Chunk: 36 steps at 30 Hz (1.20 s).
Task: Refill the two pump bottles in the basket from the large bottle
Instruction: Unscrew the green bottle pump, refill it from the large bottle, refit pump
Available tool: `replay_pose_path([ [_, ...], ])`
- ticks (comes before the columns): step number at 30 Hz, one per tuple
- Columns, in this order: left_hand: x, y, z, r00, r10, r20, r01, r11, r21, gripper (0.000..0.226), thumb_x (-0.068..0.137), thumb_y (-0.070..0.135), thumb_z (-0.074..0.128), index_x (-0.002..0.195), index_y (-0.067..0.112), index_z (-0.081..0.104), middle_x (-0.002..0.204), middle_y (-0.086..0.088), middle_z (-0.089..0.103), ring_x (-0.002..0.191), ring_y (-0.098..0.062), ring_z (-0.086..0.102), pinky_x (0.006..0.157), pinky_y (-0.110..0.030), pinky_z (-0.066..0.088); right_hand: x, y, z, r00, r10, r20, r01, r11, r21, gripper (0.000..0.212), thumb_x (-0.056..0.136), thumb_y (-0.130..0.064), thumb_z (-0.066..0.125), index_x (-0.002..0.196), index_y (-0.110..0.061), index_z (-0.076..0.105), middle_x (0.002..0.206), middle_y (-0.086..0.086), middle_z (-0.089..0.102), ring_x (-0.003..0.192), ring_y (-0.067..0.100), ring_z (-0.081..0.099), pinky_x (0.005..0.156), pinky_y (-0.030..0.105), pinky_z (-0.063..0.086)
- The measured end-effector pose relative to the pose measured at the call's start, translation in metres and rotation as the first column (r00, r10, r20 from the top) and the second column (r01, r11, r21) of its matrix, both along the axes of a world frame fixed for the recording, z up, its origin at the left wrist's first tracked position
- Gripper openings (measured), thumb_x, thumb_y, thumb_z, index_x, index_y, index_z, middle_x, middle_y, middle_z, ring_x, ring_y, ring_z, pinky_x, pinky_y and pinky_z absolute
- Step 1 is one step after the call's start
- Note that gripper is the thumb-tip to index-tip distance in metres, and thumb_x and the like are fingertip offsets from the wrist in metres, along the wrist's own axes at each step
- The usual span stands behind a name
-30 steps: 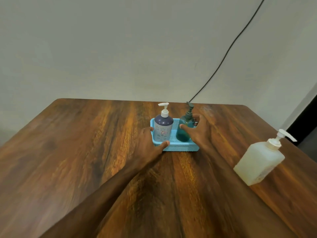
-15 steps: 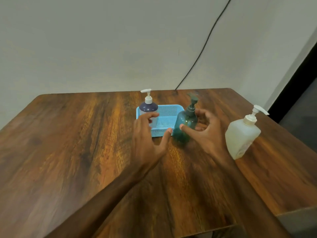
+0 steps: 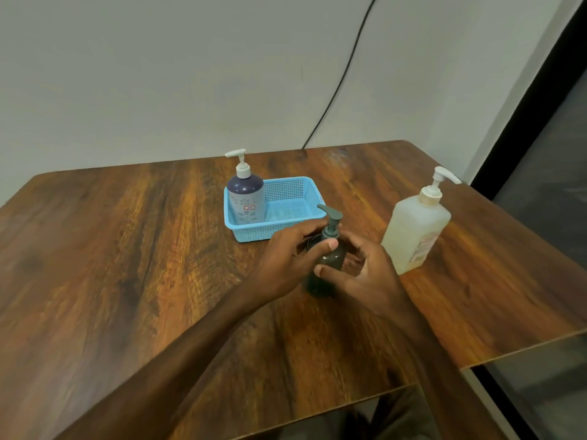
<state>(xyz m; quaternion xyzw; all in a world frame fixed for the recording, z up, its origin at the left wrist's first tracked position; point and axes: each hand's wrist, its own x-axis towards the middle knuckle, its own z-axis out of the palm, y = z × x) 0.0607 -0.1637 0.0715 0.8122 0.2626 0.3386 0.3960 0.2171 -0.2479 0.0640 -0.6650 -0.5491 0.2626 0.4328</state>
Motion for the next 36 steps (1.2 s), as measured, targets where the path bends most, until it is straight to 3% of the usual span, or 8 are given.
replay_pose_path([
  [5,0.005,-0.010,-0.001,0.984,0.167,0.070,-0.171,0.984,0.059,0.026,0.097,0.029,0.067,0.123,0.024,0.071,0.116,0.016,0.073,0.108,0.003,0.067,0.091,-0.028,0.059,-0.014,0.000,-0.009,0.997,-0.076,0.001,0.076,0.997,0.035,0.080,0.072,-0.041,0.083,0.142,-0.034,0.044,0.138,-0.015,0.055,0.123,0.007,0.056,0.099,0.039,0.052],
  [10,0.011,-0.025,-0.001,0.949,0.278,0.149,-0.293,0.951,0.095,0.022,0.091,0.026,0.076,0.113,0.023,0.074,0.101,0.020,0.072,0.097,0.006,0.068,0.080,-0.011,0.053,-0.023,-0.007,-0.007,0.992,-0.123,0.038,0.119,0.988,0.101,0.073,0.076,-0.030,0.082,0.140,-0.029,0.048,0.137,-0.014,0.056,0.123,0.004,0.054,0.100,0.032,0.052],
  [14,0.019,-0.032,-0.003,0.850,0.444,0.285,-0.446,0.893,-0.061,0.028,0.076,0.032,0.090,0.090,0.020,0.069,0.084,0.013,0.072,0.079,0.002,0.071,0.067,-0.016,0.056,-0.035,-0.011,-0.005,0.985,-0.166,0.047,0.157,0.977,0.145,0.063,0.077,-0.026,0.082,0.134,-0.026,0.053,0.121,-0.025,0.055,0.100,-0.011,0.054,0.075,0.001,0.045],
  [18,0.030,-0.029,0.003,0.796,0.588,0.141,-0.575,0.809,-0.126,0.054,0.063,0.058,0.090,0.069,0.024,0.049,0.066,0.005,0.061,0.060,-0.006,0.056,0.058,-0.029,0.050,-0.041,-0.012,-0.008,0.979,-0.204,0.015,0.200,0.969,0.143,0.065,0.076,-0.029,0.082,0.133,-0.024,0.052,0.116,-0.024,0.054,0.101,-0.006,0.056,0.069,0.001,0.044],
  [22,0.041,-0.024,0.009,0.837,0.548,-0.004,-0.529,0.807,-0.262,0.058,0.064,0.070,0.084,0.094,0.030,0.055,0.087,0.013,0.066,0.080,-0.002,0.064,0.071,-0.025,0.053,-0.042,-0.013,-0.007,0.982,-0.190,-0.005,0.189,0.974,0.127,0.059,0.077,-0.027,0.081,0.130,-0.021,0.054,0.112,-0.023,0.057,0.092,-0.009,0.058,0.063,0.001,0.043],
  [26,0.046,-0.027,0.005,0.921,0.388,0.030,-0.372,0.901,-0.224,0.030,0.090,0.055,0.069,0.107,0.031,0.067,0.102,0.015,0.069,0.095,0.003,0.064,0.079,-0.020,0.050,-0.040,-0.013,-0.004,0.987,-0.156,-0.044,0.160,0.977,0.140,0.048,0.079,-0.021,0.079,0.122,-0.024,0.058,0.098,-0.031,0.060,0.091,-0.013,0.061,0.066,0.003,0.048],
  [31,0.018,-0.044,-0.009,0.957,0.248,0.153,-0.228,0.965,-0.132,0.021,0.102,0.035,0.060,0.121,0.027,0.065,0.111,0.009,0.071,0.106,-0.007,0.067,0.092,-0.039,0.057,-0.036,-0.011,-0.006,0.984,-0.159,-0.079,0.168,0.976,0.135,0.066,0.076,-0.022,0.082,0.133,-0.035,0.052,0.111,-0.037,0.055,0.101,-0.021,0.054,0.080,0.004,0.049],
  [36,-0.015,-0.053,-0.014,0.922,0.308,0.233,-0.316,0.949,-0.004,0.027,0.100,0.029,0.062,0.126,0.023,0.069,0.125,0.012,0.069,0.120,-0.011,0.064,0.098,-0.043,0.055,-0.037,-0.009,-0.006,0.968,-0.215,-0.128,0.225,0.972,0.072,0.075,0.069,-0.031,0.087,0.135,-0.030,0.051,0.134,-0.013,0.058,0.118,0.005,0.057,0.098,0.030,0.052],
])
